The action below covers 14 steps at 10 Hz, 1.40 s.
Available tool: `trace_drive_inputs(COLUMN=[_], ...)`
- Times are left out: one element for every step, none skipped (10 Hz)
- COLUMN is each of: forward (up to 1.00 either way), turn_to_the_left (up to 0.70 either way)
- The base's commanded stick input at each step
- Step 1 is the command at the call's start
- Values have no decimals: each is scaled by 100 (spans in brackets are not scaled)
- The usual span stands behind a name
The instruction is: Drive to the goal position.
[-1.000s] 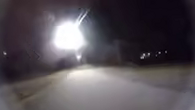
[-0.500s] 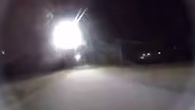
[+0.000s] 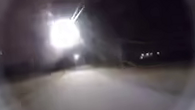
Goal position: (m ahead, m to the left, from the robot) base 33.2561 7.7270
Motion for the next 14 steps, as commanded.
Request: trace_drive_inputs(forward=[100,100,100,100,100,100,100,100,100,100,100,100,100,100], turn_to_the_left=[40,40,31,6,0,0,0,10,36,35,18,3,0,0])
